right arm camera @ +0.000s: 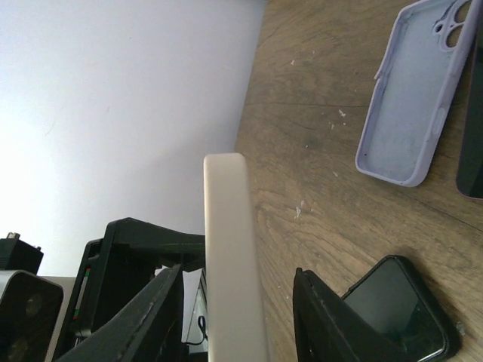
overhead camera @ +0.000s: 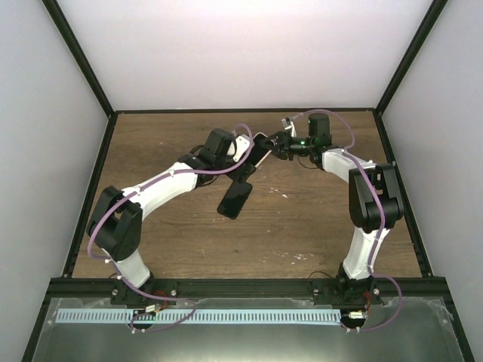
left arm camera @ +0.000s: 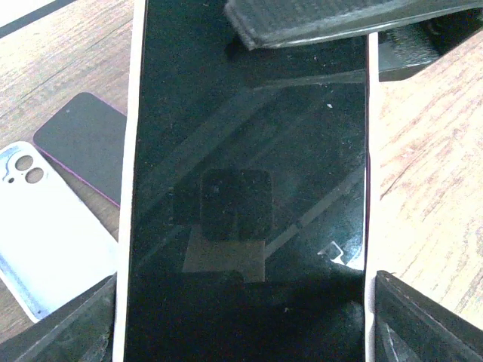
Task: Take the phone out of the phone case
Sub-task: Pick up the phone at the center of the board.
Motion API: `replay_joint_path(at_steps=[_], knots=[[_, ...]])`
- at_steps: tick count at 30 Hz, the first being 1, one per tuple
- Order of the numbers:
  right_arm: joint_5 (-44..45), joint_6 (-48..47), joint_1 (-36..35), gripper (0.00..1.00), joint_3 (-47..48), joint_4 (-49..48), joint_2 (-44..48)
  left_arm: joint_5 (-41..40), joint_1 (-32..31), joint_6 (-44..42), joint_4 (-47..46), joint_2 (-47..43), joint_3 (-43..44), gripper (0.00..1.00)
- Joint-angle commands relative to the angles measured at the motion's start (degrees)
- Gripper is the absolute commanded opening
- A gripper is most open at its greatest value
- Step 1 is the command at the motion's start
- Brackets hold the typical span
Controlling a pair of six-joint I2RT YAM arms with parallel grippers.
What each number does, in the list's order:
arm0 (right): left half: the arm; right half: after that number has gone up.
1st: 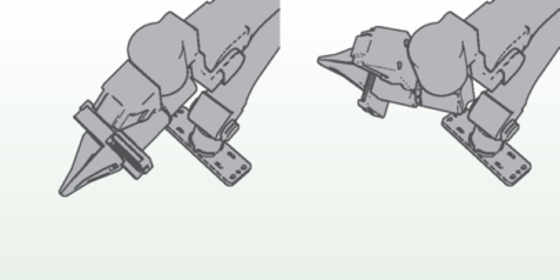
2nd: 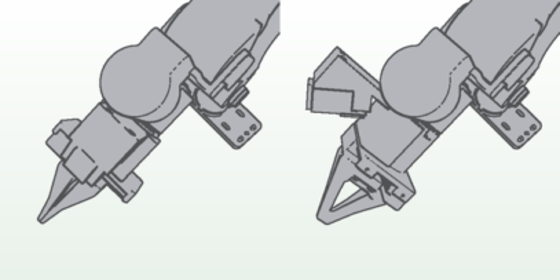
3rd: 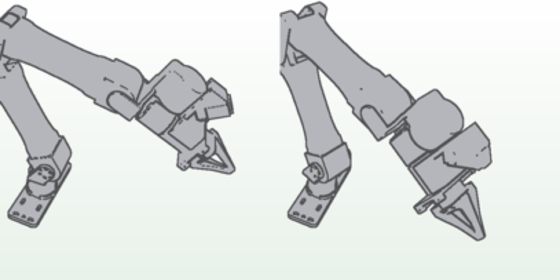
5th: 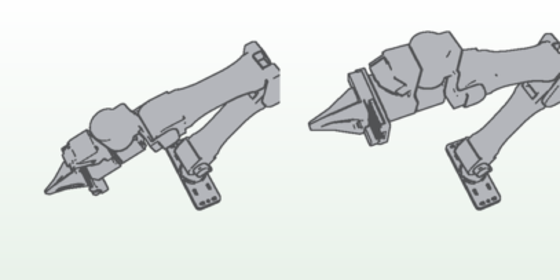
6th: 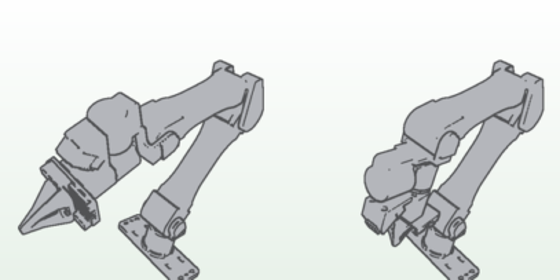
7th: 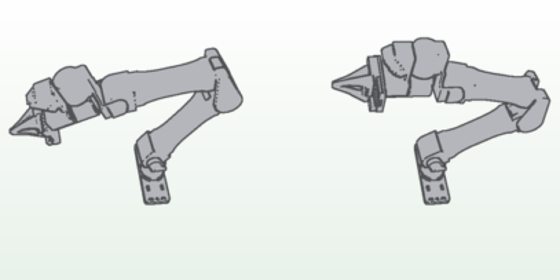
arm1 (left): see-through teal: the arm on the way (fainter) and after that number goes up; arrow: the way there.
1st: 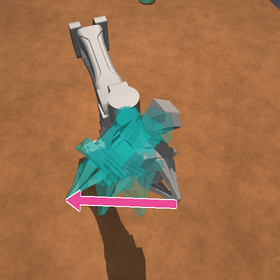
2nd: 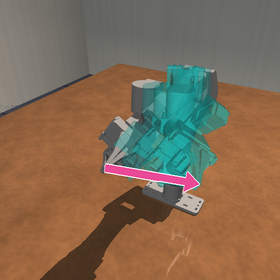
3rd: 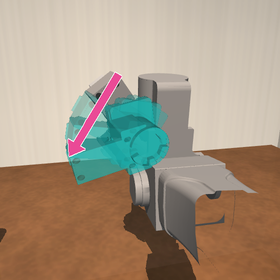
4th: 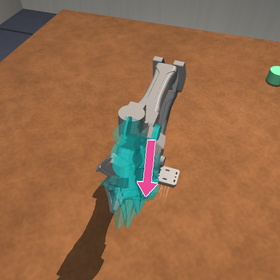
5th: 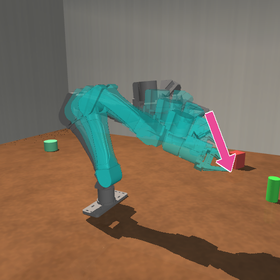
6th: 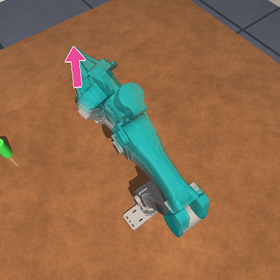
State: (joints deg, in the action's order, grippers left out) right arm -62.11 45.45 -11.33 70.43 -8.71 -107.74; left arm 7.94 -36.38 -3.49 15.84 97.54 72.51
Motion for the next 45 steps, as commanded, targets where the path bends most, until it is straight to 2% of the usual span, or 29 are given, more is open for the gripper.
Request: replay_joint_path(at_steps=[1,4,10,20,25,26,28,31,34,38,43,45], knots=[[-2.8,-0.5,-0.5,0.38,0.1,-0.7,0.0,0.5,-1.1,-2.2,-4.8,-2.4,0.6,0.28],[-3.7,-1.6,-0.7,0.36,0.1,-0.1,0.0,0.7,-1.2,-2.5,-4.8,-2.2,0.9,0.28],[-4.3,-3.8,-0.7,0.23,0.9,2.1,0.2,0.3,-1.2,-2.3,-4.7,-2.0,1.2,0.28],[-5.6,-8.4,-0.7,0.28,3.0,7.8,0.2,-1.2,-1.2,-1.7,-4.0,-2.6,0.6,0.29],[-5.5,-9.2,-0.8,0.14,3.3,8.3,0.3,0.9,-1.2,-2.8,-4.2,-3.2,0.1,0.30],[-5.5,-9.4,-0.7,0.12,3.4,8.5,0.3,1.5,-1.2,-3.1,-4.3,-3.3,-0.2,0.32],[-5.7,-10.5,-0.7,0.07,3.7,9.2,0.4,3.2,-1.2,-4.2,-3.7,-3.6,-0.2,0.46],[-6.0,-13.3,-0.4,0.01,4.6,11.6,0.8,4.8,-0.8,-4.5,-0.2,-4.3,0.2,0.75],[-7.0,-16.3,0.3,0.01,4.9,13.0,1.7,10.2,1.0,-5.0,3.2,-6.3,-0.5,0.89],[-11.7,-22.6,1.4,0.01,5.6,14.7,3.1,22.2,6.5,-3.8,5.8,-9.9,-3.2,0.98],[-19.1,-35.6,1.7,0.01,7.7,21.9,5.0,36.5,13.6,-4.1,11.3,-11.8,-3.7,0.99],[-21.2,-40.9,1.7,0.01,8.0,24.5,5.9,38.8,14.6,-3.7,12.1,-12.0,-4.2,0.97]])
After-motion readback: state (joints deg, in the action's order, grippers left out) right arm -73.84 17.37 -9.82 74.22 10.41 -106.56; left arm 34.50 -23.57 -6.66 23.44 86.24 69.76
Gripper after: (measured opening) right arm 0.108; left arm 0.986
